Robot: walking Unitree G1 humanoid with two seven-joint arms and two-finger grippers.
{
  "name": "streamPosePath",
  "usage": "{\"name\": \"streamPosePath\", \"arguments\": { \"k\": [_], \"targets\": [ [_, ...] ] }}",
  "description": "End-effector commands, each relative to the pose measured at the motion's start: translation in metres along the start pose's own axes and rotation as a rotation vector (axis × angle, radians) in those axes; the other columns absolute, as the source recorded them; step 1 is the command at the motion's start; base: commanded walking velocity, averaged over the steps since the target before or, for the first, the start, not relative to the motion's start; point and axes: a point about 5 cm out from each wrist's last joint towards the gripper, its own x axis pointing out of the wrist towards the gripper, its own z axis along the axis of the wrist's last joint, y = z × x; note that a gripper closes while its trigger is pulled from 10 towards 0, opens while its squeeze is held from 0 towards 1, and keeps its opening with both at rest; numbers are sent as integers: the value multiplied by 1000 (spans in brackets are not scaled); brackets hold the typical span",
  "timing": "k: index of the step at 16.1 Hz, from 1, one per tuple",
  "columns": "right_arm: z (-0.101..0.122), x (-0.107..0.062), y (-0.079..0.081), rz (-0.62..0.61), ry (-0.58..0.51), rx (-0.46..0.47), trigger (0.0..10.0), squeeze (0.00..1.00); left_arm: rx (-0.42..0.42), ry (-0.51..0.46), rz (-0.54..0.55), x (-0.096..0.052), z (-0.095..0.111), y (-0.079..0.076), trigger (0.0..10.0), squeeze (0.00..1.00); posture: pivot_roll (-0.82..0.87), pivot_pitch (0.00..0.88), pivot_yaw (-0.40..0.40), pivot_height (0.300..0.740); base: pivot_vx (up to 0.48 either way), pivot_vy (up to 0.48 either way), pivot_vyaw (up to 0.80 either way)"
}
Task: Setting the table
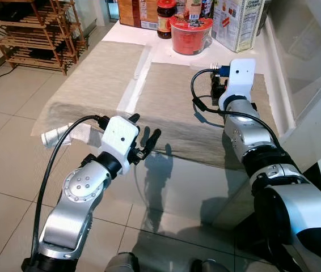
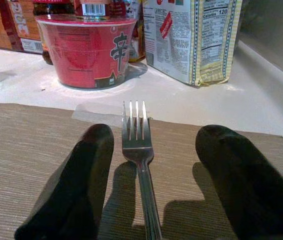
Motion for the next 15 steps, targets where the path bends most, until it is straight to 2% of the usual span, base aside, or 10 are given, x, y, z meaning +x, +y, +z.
{"name": "streamPosePath", "arguments": {
  "k": [1, 2, 3, 7, 11, 15],
  "targets": [
    [7, 3, -1, 0, -10, -4, 10000, 1000, -16, -26, -31, -1, 5, -6, 10000, 0, 124, 99, 12, 740, 0, 0, 0],
    [8, 4, -2, -3, -9, -14, 10000, 1000, -24, -29, -41, -2, 5, -7, 10000, 0, 125, 100, 11, 740, 0, 0, 0],
    [7, 6, -7, -16, 15, -35, 10000, 0, -18, -33, -67, -3, 5, -10, 10000, 0, 129, 100, 9, 740, 0, 0, 0],
    [-2, 5, -8, -6, 75, -26, 10000, 0, -11, -41, -62, -3, 8, -10, 10000, 0, 148, 102, 2, 740, 0, 0, 0],
    [-8, 5, -1, 30, 122, 12, 10000, 0, -8, -37, -43, -6, 9, -9, 10000, 0, 162, 104, -7, 740, 0, 0, 0],
    [-7, 4, 4, 61, 119, -22, 10000, 0, 14, -31, -35, -6, 9, -10, 10000, 0, 170, 113, -16, 740, 0, 0, 0]
  ]
}}
